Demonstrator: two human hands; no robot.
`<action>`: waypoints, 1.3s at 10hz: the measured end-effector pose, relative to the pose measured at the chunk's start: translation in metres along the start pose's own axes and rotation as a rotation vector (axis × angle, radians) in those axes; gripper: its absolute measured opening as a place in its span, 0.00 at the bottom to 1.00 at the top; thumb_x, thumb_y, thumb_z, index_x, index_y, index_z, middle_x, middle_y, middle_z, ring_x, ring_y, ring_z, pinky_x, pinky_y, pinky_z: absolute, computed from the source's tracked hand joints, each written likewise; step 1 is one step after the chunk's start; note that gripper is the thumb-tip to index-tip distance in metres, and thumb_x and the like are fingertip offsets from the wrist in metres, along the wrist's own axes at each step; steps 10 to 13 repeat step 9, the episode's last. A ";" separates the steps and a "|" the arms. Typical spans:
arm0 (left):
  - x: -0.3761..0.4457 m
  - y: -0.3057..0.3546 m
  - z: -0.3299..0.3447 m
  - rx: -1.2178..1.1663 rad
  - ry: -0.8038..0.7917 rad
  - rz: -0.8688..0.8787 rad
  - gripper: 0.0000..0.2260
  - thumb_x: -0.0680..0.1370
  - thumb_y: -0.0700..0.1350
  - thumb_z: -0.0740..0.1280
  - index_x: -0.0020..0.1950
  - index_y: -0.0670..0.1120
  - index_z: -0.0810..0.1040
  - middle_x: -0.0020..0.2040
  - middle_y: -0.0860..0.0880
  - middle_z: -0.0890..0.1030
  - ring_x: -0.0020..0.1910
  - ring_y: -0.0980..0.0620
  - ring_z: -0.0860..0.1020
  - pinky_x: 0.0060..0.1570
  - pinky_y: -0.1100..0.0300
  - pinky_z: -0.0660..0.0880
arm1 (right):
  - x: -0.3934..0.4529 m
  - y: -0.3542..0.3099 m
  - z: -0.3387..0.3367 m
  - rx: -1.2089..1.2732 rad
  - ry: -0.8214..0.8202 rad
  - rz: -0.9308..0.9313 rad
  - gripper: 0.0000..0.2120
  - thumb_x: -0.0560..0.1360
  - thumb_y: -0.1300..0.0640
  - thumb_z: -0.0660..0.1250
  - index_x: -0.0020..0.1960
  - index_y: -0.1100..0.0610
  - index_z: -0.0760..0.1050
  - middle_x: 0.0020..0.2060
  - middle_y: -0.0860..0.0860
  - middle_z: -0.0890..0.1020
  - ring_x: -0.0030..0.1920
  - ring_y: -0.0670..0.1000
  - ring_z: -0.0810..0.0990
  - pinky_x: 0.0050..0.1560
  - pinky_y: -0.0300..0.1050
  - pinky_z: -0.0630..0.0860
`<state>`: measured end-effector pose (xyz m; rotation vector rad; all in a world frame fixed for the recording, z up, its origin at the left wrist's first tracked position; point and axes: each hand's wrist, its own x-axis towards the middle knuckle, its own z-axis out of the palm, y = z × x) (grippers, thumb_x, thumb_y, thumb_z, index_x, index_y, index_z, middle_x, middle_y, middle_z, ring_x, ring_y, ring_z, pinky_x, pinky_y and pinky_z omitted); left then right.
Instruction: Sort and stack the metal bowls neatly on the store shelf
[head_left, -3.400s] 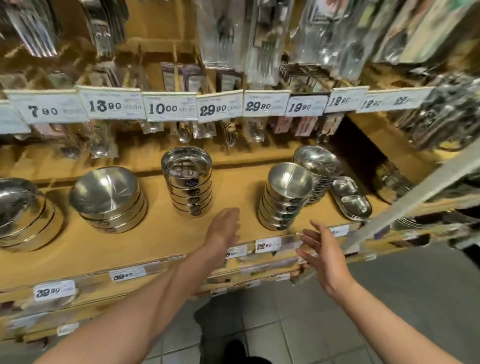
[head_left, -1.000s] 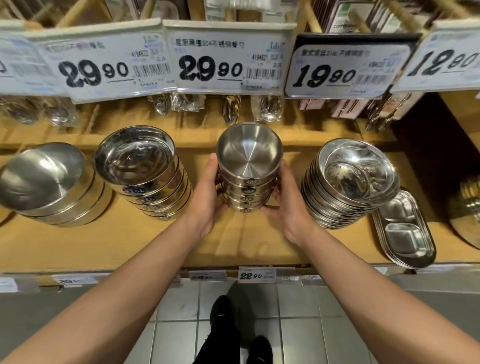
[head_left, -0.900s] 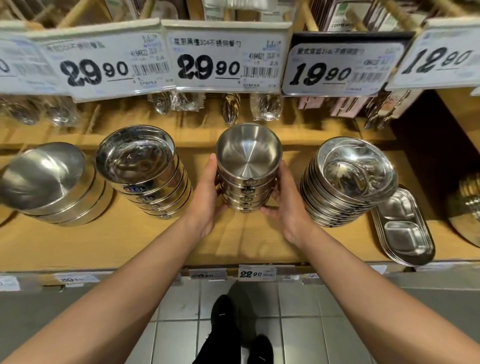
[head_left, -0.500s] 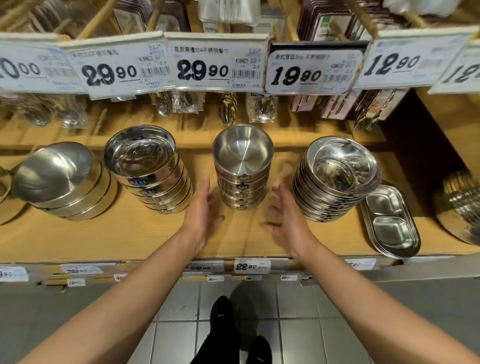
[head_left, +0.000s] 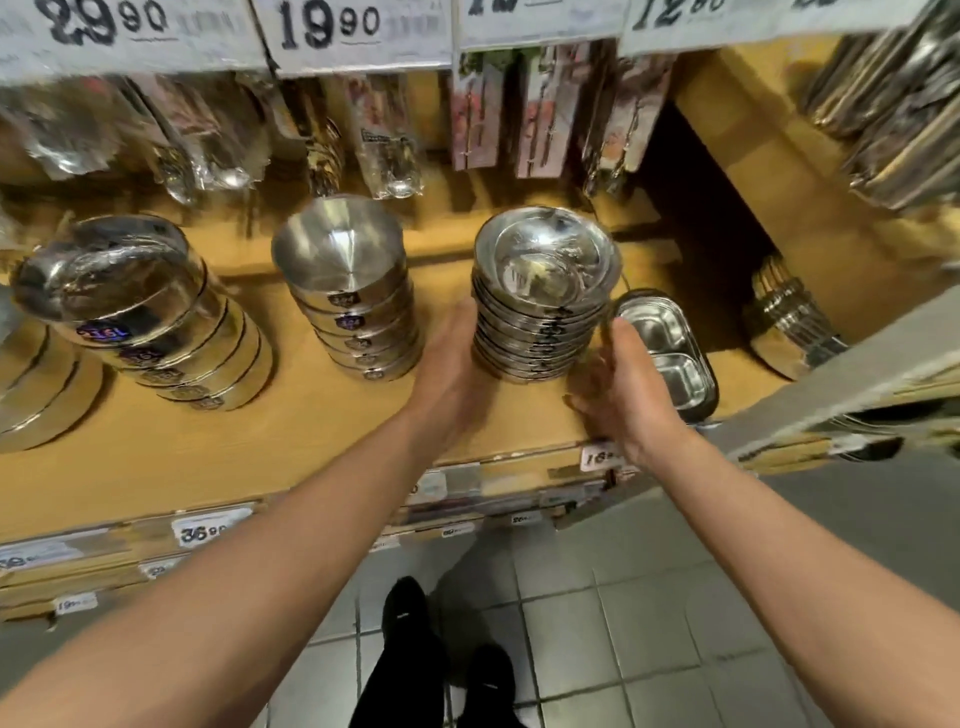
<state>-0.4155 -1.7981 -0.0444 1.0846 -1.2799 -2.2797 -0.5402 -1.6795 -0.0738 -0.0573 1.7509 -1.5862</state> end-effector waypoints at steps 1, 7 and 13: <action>0.016 -0.005 0.007 -0.039 0.000 0.002 0.17 0.85 0.58 0.53 0.55 0.50 0.77 0.40 0.55 0.88 0.40 0.58 0.86 0.32 0.64 0.80 | 0.010 -0.006 0.008 0.056 -0.038 0.016 0.17 0.85 0.40 0.51 0.66 0.41 0.73 0.63 0.43 0.79 0.65 0.49 0.75 0.60 0.57 0.75; 0.044 -0.001 0.001 0.067 0.068 0.068 0.12 0.85 0.59 0.57 0.62 0.59 0.77 0.44 0.65 0.85 0.45 0.65 0.83 0.46 0.53 0.82 | 0.032 -0.013 0.017 0.125 -0.028 -0.008 0.15 0.83 0.40 0.56 0.61 0.43 0.78 0.58 0.43 0.83 0.63 0.48 0.78 0.62 0.59 0.77; 0.007 -0.012 -0.022 0.053 0.054 0.050 0.17 0.85 0.56 0.59 0.46 0.62 0.86 0.44 0.61 0.86 0.45 0.63 0.84 0.41 0.61 0.82 | 0.004 -0.004 0.015 0.150 0.047 0.058 0.13 0.84 0.45 0.58 0.57 0.49 0.77 0.52 0.47 0.84 0.59 0.51 0.80 0.46 0.47 0.80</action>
